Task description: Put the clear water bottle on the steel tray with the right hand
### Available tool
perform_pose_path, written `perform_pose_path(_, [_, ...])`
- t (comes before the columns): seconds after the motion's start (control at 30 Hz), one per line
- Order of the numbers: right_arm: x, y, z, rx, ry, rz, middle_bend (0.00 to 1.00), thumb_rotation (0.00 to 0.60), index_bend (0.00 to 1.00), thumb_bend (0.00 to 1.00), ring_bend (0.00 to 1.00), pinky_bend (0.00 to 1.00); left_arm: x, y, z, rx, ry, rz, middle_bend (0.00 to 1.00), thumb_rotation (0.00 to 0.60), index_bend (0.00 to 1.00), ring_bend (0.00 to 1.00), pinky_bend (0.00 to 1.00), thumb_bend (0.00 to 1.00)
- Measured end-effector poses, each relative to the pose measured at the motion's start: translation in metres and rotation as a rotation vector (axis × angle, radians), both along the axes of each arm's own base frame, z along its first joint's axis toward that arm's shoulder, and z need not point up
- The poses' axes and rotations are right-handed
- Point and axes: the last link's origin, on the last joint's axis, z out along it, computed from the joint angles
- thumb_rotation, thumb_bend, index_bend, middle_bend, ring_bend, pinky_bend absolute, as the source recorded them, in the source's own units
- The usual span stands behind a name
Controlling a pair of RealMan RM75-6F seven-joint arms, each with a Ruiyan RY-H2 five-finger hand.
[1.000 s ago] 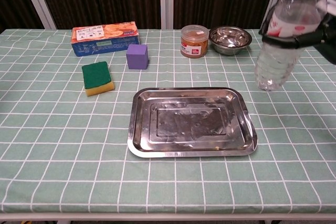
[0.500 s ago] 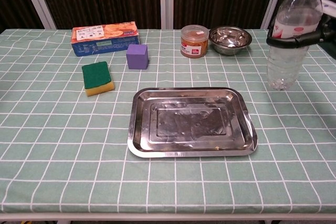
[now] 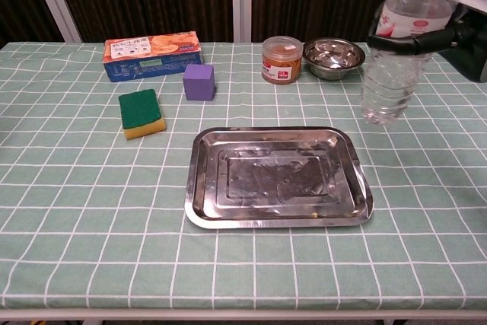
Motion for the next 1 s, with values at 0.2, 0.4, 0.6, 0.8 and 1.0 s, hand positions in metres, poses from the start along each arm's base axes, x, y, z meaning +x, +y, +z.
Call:
perform_pose_path(0.2, [0.011, -0.007, -0.008, 0.002, 0.013, 0.035, 0.54, 0.600, 0.69, 0.22, 0.39, 0.45, 0.000, 0.001, 0.000, -0.001, 0.001, 0.004, 0.21, 0.600, 0.19, 0.11, 0.19, 0.32])
perform_pose_path(0.4, [0.067, -0.011, -0.042, 0.103, -0.013, 0.126, 0.54, 0.600, 0.69, 0.22, 0.39, 0.45, -0.001, 0.000, -0.002, -0.006, -0.003, 0.011, 0.21, 0.600, 0.18, 0.11, 0.19, 0.32])
perform_pose_path(0.6, [0.027, -0.011, 0.003, -0.033, 0.009, 0.046, 0.54, 0.600, 0.69, 0.22, 0.39, 0.45, -0.003, 0.001, -0.003, -0.008, -0.015, 0.013, 0.21, 0.600, 0.19, 0.11, 0.19, 0.32])
perform_pose_path(0.8, [0.014, -0.005, 0.009, -0.039, -0.009, 0.016, 0.55, 0.600, 0.69, 0.21, 0.39, 0.45, -0.004, -0.002, 0.001, 0.000, -0.008, 0.015, 0.21, 0.600, 0.19, 0.11, 0.19, 0.32])
perform_pose_path(1.0, [0.069, -0.005, -0.038, 0.070, -0.051, 0.126, 0.55, 0.600, 0.69, 0.21, 0.39, 0.45, -0.004, -0.003, 0.005, 0.015, -0.003, 0.021, 0.21, 0.600, 0.19, 0.11, 0.19, 0.32])
